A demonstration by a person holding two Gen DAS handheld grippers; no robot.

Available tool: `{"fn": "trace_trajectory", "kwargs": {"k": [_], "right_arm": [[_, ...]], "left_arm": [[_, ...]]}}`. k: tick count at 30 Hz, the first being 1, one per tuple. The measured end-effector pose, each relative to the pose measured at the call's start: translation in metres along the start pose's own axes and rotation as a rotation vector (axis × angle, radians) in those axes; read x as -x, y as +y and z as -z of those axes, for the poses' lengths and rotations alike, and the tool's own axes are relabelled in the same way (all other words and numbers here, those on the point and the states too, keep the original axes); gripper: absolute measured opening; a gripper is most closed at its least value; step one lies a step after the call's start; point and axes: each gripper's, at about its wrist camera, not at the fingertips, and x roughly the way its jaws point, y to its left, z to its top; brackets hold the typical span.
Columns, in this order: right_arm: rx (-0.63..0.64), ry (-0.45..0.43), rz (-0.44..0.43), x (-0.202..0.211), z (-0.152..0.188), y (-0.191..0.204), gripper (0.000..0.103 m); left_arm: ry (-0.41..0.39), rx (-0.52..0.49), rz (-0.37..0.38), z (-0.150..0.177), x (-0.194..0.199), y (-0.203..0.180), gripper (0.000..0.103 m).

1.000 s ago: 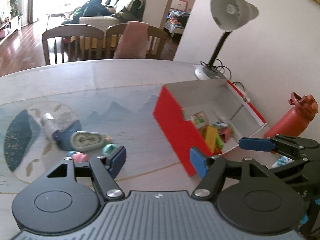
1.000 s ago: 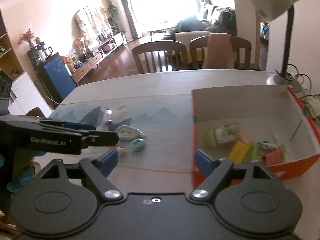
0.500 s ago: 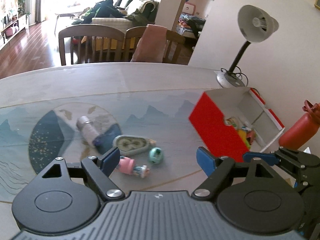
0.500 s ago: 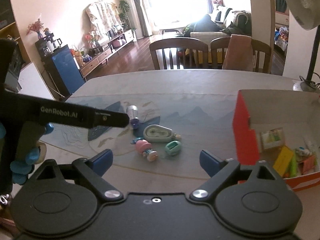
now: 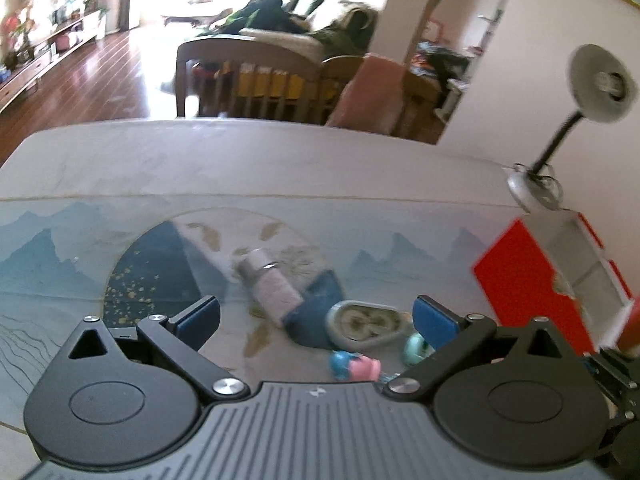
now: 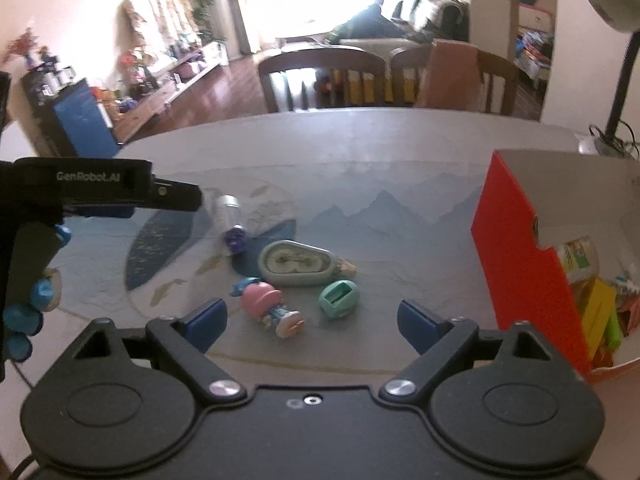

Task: Organize rigid objects
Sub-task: 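Withdraw both tools from the box back to the pile, then grasp the clear purple-pill jar with the left tool while the right tool grasps the teal sharpener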

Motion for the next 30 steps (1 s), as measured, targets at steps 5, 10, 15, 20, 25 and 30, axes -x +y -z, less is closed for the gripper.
{"fn": "trace_trajectory", "kwargs": {"k": [5, 10, 15, 20, 25, 30], "right_arm": [[-0.040, 0.032, 0.062, -0.029, -0.005, -0.005, 0.092], [-0.069, 0.074, 0.101, -0.055, -0.008, -0.011, 0.089], [-0.089, 0.116, 0.117, -0.076, -0.010, -0.010, 0.085], [-0.085, 0.143, 0.140, -0.091, -0.012, -0.009, 0.082], [-0.084, 0.170, 0.152, -0.100, -0.010, -0.010, 0.080], [-0.061, 0.176, 0.184, -0.105, -0.007, -0.010, 0.076]], "left_arm": [[0.051, 0.058, -0.052, -0.003, -0.037, 0.016, 0.103], [0.080, 0.103, -0.102, -0.008, -0.066, 0.025, 0.103], [0.100, 0.122, -0.118, -0.011, -0.088, 0.028, 0.103], [0.128, 0.124, -0.150, -0.012, -0.106, 0.027, 0.103], [0.139, 0.124, -0.196, -0.009, -0.116, 0.028, 0.103], [0.144, 0.114, -0.224, -0.005, -0.119, 0.031, 0.103]]}}
